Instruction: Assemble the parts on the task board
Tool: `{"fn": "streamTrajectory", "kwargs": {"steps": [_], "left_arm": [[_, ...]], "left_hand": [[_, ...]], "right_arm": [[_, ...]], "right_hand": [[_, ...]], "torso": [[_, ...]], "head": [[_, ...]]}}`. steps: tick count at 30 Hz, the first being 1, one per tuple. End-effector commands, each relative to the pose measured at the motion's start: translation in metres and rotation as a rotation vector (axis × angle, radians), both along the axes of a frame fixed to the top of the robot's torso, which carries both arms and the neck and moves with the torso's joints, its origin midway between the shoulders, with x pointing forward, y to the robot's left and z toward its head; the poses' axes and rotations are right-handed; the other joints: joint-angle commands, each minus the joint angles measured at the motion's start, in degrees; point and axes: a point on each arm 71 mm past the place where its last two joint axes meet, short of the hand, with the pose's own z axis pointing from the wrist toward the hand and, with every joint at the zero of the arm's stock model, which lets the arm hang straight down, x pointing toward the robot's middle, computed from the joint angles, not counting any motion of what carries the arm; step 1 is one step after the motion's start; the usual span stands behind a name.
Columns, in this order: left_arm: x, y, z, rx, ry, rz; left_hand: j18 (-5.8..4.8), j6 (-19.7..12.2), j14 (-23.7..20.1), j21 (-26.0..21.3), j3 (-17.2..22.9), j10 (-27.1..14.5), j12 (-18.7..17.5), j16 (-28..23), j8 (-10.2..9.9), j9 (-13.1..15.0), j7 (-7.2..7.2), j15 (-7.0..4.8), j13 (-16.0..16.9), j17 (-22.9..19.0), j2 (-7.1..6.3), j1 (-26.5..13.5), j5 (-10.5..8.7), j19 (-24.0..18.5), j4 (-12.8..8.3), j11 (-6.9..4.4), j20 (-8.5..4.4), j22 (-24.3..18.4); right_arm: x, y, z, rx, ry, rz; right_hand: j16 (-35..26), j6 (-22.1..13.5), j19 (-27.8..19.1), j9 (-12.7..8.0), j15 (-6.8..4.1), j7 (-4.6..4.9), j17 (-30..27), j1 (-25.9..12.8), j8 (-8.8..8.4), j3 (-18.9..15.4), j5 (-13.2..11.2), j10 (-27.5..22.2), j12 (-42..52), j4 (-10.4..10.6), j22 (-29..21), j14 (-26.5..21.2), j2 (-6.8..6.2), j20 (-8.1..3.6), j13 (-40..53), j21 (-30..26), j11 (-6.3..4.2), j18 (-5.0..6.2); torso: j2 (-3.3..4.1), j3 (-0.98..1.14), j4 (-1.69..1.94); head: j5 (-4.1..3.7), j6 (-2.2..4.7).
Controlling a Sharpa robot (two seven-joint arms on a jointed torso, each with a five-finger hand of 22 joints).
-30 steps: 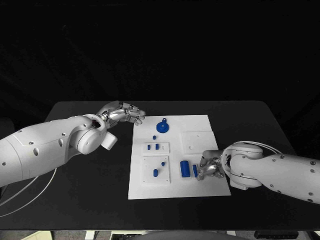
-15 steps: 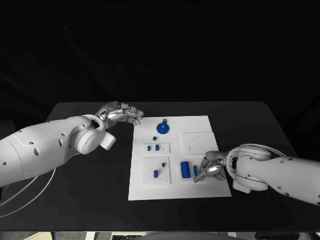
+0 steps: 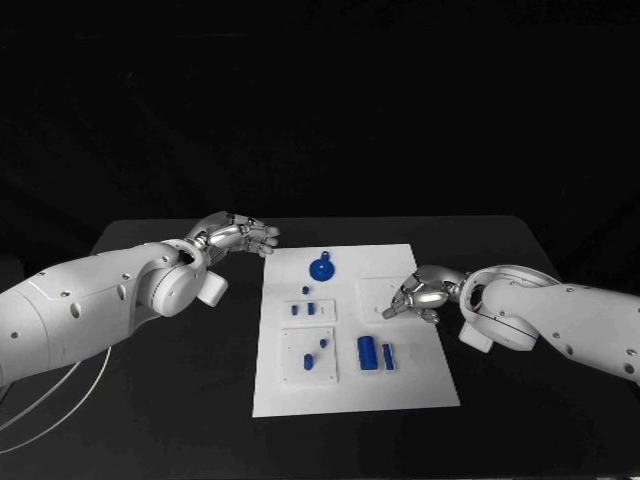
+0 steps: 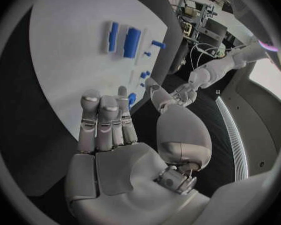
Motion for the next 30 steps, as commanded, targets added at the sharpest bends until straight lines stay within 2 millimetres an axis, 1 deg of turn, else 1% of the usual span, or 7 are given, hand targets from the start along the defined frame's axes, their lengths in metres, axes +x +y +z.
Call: {"fn": "streamTrajectory", "kwargs": {"steps": [1,7,11,15,23,24,30], "left_arm": [[0.007,0.009,0.003,-0.078,-0.014,0.078],[0.018,0.028,0.014,-0.08,-0.059,0.117],[0.029,0.031,0.015,-0.124,-0.076,0.162],[0.037,0.028,0.014,-0.173,-0.08,0.202],[0.042,0.02,0.013,-0.179,-0.108,0.208],[0.042,0.02,0.011,-0.138,-0.078,0.195],[0.036,0.015,0.008,-0.148,-0.083,0.208]], "left_hand": [[1.17,0.38,0.52,-0.36,0.13,0.73,0.37,-0.29,0.39,-0.01,-0.26,-0.08,0.19,0.14,0.71,0.0,0.14,0.51,-0.27,-0.17,-0.14,1.11],[1.13,0.47,0.64,-0.47,-0.15,0.7,0.39,-0.36,0.49,-0.03,-0.38,-0.2,0.2,0.3,0.06,0.02,0.01,0.62,-0.68,-0.2,-0.19,1.09],[0.78,-0.6,-1.38,-0.94,-0.58,-1.82,-1.12,-1.73,0.02,-0.31,-1.12,-0.37,-0.51,-0.03,-0.87,-0.2,0.0,0.23,-0.97,-0.59,-0.24,0.99],[-0.43,-2.11,-5.84,-2.99,-1.04,-4.78,-3.0,-4.51,-0.61,-0.65,-2.22,0.12,-0.99,-1.03,-1.42,-0.71,-0.06,-2.73,-1.02,-1.34,0.31,0.49],[-2.19,-7.16,-12.18,-7.15,-2.41,-13.39,-4.15,-7.91,-2.62,-1.31,-4.13,0.43,-0.94,-2.37,-2.34,-2.56,-0.02,-8.67,-0.75,-2.96,1.78,-0.21],[-2.19,-46.6,-49.76,-21.73,-23.67,-61.84,-7.78,-23.1,-12.6,-31.45,-10.99,-8.6,-4.69,-27.95,1.73,-55.86,-2.84,-37.2,15.09,-8.82,-2.97,-22.64],[-2.19,-46.6,-49.76,-21.73,-23.67,-61.84,-7.78,-23.1,-12.6,-31.45,-10.99,-8.6,-4.69,-27.95,1.73,-55.86,-2.84,-37.2,15.09,-8.82,-2.97,-32.14]], "right_arm": [[0.025,-0.003,0.014,0.25,-0.09,-0.07],[0.063,-0.011,0.025,0.443,-0.122,-0.195],[0.081,-0.014,0.03,0.571,-0.134,-0.27],[0.091,-0.02,0.03,0.651,-0.16,-0.337],[0.097,-0.028,0.023,0.686,-0.174,-0.406],[0.097,-0.029,0.022,0.619,-0.164,-0.405],[0.093,-0.024,0.023,0.641,-0.178,-0.41]], "right_hand": [[-1.82,-0.84,-1.55,0.02,0.28,0.7,-0.94,1.89,-0.38,0.18,-0.19,-1.57,-1.29,0.23,-0.64,-1.74,0.78,0.45,-0.77,-1.66,0.26,1.18],[-17.82,-3.75,-12.88,0.03,4.08,3.25,-9.76,4.61,-1.34,4.63,-2.72,-10.2,-13.85,0.44,-8.24,-11.04,1.33,5.33,-11.53,-16.1,3.23,-0.6],[-30.82,-6.67,-24.11,-0.12,10.38,4.85,-17.4,6.64,-2.06,7.27,-4.16,-14.33,-27.45,1.08,-13.83,-20.07,1.02,9.36,-25.85,-26.58,7.02,-3.12],[-40.96,-9.14,-31.06,-1.12,14.53,4.19,-24.4,6.56,-2.6,6.6,-3.39,-14.18,-37.64,-0.08,-17.67,-24.77,1.83,11.9,-38.72,-33.5,8.8,-4.47],[-48.25,-11.71,-36.52,-3.17,15.1,3.24,-31.19,5.01,-2.65,2.35,-3.89,-13.86,-46.32,0.33,-19.67,-29.25,2.66,13.83,-50.06,-38.42,8.81,-5.16],[-65.59,-56.71,-66.28,-34.05,6.36,-5.59,-60.44,-48.04,-13.72,-24.04,-10.88,-64.93,-57.63,16.67,-71.6,-73.72,7.27,2.36,-63.33,-57.57,0.33,-13.77],[-65.59,-56.71,-66.28,-34.05,6.36,-5.59,-60.44,-48.04,-13.72,-24.04,-10.88,-64.93,-57.63,16.67,-71.6,-73.72,7.27,2.36,-63.33,-57.57,0.33,-13.77]], "torso": [[-0.89,-0.05,-0.15],[-1.99,0.12,-0.62],[-2.43,0.38,-0.76],[-2.97,0.74,-0.53],[-3.0,0.74,-0.3],[-2.88,0.67,-0.39],[-4.09,0.57,-0.4]], "head": [[-0.08,1.05],[0.35,2.6],[0.78,3.76],[0.94,4.55],[1.49,5.63],[1.23,5.5],[1.12,5.82]]}}
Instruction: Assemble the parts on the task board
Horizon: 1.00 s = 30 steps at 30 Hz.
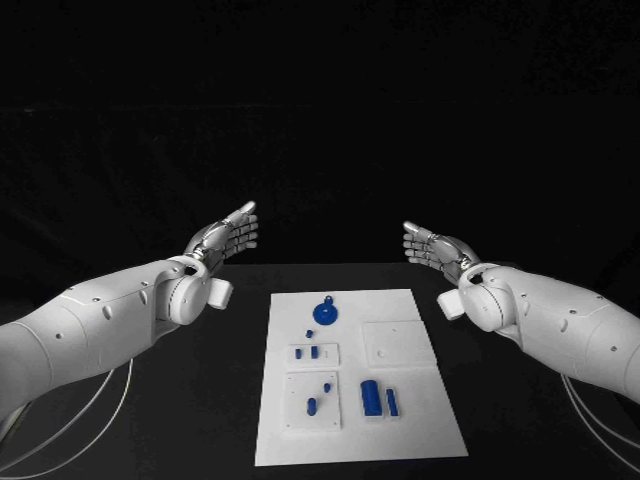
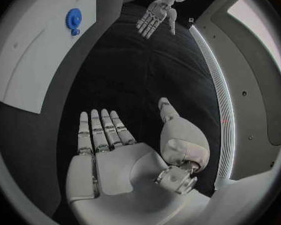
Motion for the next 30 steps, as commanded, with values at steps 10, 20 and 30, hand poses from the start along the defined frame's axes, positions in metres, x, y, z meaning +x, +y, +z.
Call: {"fn": "streamTrajectory", "kwargs": {"steps": [10,20,30], "left_arm": [[-0.042,-0.033,-0.012,-0.054,-0.029,0.091],[-0.098,-0.063,-0.012,-0.091,-0.039,0.186],[-0.117,-0.07,-0.01,-0.096,-0.039,0.214]], "left_hand": [[-0.43,-17.62,-16.79,-6.52,-9.5,-21.66,-1.65,-6.8,-4.48,-13.49,-3.07,-4.07,-1.69,-11.44,1.93,-23.73,-1.26,-12.75,7.08,-2.63,-2.13,-60.33],[-0.43,-17.62,-16.79,-6.52,-9.5,-21.66,-1.65,-6.8,-4.48,-13.49,-3.07,-4.07,-1.69,-11.44,1.93,-23.73,-1.26,-12.75,7.08,-2.63,-2.13,-60.33],[-0.43,-17.62,-16.79,-6.52,-9.5,-21.66,-1.65,-6.8,-4.48,-13.49,-3.07,-4.07,-1.69,-11.44,1.93,-23.73,-1.26,-12.75,7.08,-2.63,-2.13,-60.33]], "right_arm": [[-0.031,0.032,0.006,0.118,-0.088,-0.063],[-0.084,0.064,0.016,0.227,-0.129,-0.151],[-0.117,0.078,0.023,0.263,-0.127,-0.199]], "right_hand": [[-7.74,-20.13,-13.31,-13.78,-3.94,-4.01,-13.01,-23.67,-4.98,-11.77,-3.12,-22.92,-4.99,7.32,-23.23,-19.92,1.95,-5.18,-5.81,-8.54,-3.82,-3.88],[-7.74,-20.13,-13.31,-13.78,-3.94,-4.01,-13.01,-23.67,-4.98,-11.77,-3.12,-22.92,-4.99,7.32,-23.23,-19.92,1.95,-5.18,-5.81,-8.54,-3.82,-3.88],[-7.74,-20.13,-13.31,-13.78,-3.94,-4.01,-13.01,-23.67,-4.98,-11.77,-3.12,-22.92,-4.99,7.32,-23.23,-19.92,1.95,-5.18,-5.81,-8.54,-3.82,-3.88]], "torso": [[-4.1,-0.37,-0.05],[-4.11,-0.37,-0.05],[-4.11,-0.37,-0.05]], "head": [[-0.38,1.07],[-0.38,1.08],[-0.38,1.08]]}}
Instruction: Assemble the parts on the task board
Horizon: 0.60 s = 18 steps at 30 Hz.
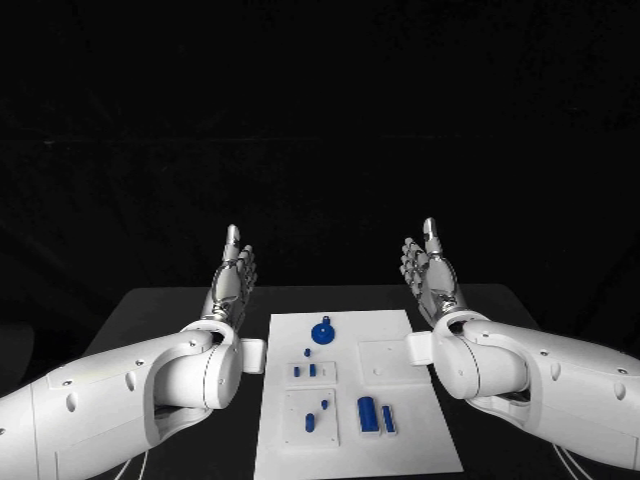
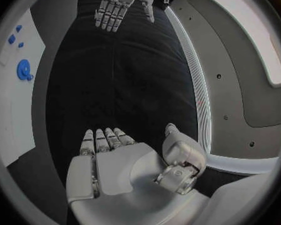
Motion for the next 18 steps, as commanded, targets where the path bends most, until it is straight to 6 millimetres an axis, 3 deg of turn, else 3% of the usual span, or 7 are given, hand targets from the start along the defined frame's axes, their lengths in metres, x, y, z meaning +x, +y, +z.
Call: {"fn": "streamTrajectory", "kwargs": {"steps": [1,18], "left_arm": [[-0.0006,0.0038,0.0035,0.021,-0.036,0.07],[-0.0006,0.0038,0.0035,0.021,-0.036,0.07]], "left_hand": [[-0.46,-0.28,-0.39,-0.2,-0.26,-0.3,-0.39,-0.2,-0.39,-0.06,0.02,0.19,-0.05,-0.05,-0.02,-0.41,-0.27,-0.21,-0.1,0.0,0.01,-0.08],[-0.46,-0.28,-0.39,-0.2,-0.26,-0.3,-0.39,-0.2,-0.39,-0.06,0.02,0.19,-0.05,-0.05,-0.02,-0.41,-0.27,-0.21,-0.1,0.0,0.01,-0.08]], "right_arm": [[-0.0046,-0.0044,0.0032,0.0,-0.027,-0.099],[-0.0055,-0.0041,0.0034,0.001,-0.027,-0.1]], "right_hand": [[-0.2,-0.26,-0.28,-0.05,-0.03,0.01,-0.05,-0.33,-0.2,-0.26,-0.21,-0.21,-0.2,0.0,-0.05,-0.27,0.0,0.01,-0.05,-0.2,0.0,-0.79],[-0.2,-0.26,-0.28,-0.05,-0.03,0.01,-0.05,-0.33,-0.2,-0.26,-0.21,-0.21,-0.2,0.0,-0.05,-0.27,0.0,0.01,-0.05,-0.2,0.0,-0.79]], "torso": [[-0.01,0.0,0.0],[-0.01,0.0,0.0]], "head": [[0.0,0.0],[0.0,0.0]]}}
